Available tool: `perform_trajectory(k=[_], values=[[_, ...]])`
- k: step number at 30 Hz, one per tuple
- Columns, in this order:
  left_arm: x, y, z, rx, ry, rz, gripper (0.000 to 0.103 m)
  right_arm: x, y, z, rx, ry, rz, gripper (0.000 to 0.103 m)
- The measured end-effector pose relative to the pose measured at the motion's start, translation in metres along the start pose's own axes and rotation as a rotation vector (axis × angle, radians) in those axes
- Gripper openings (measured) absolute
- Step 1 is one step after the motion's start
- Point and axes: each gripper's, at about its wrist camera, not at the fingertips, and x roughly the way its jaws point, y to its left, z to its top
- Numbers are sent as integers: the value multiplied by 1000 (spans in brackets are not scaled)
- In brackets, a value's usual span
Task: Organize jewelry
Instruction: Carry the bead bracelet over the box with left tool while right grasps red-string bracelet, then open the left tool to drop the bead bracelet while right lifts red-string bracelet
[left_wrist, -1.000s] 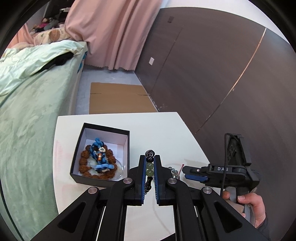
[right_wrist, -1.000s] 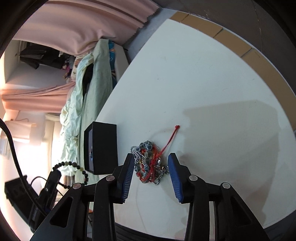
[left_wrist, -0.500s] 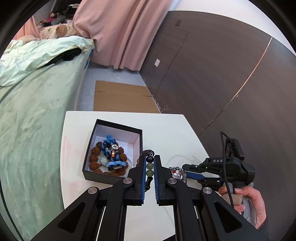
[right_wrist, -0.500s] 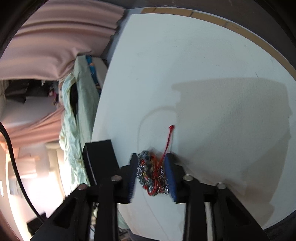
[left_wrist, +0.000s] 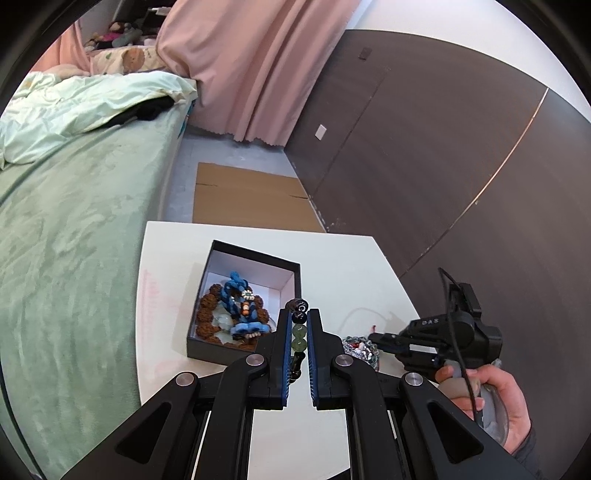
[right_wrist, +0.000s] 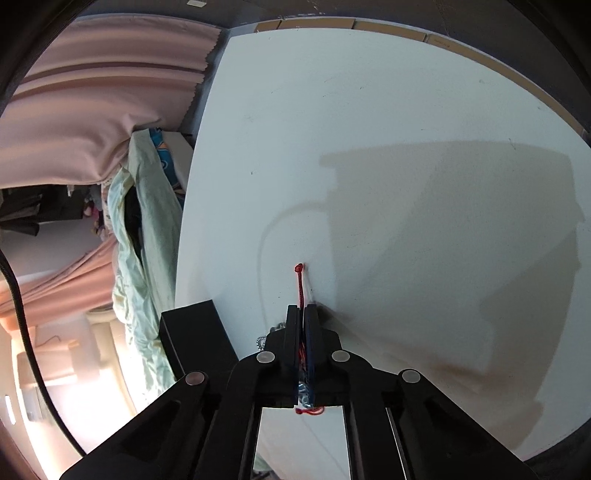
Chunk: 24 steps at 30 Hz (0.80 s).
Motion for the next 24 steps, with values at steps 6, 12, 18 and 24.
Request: perform_trajectory(k=[6,12,18,24], values=[[0,11,6,-17,-10,8,8,-21,20,-10,-117,-25,66,4],[2,16,15,-30,-17,1,8,-35,55,-23,-235,-44,102,4],[7,14,27,-22,-28,-2,8,-53,85,-34,-328,-68,134,4],[21,16,34,-29,-16,-15,8,-66,108,-43,-385,-83,154,4]])
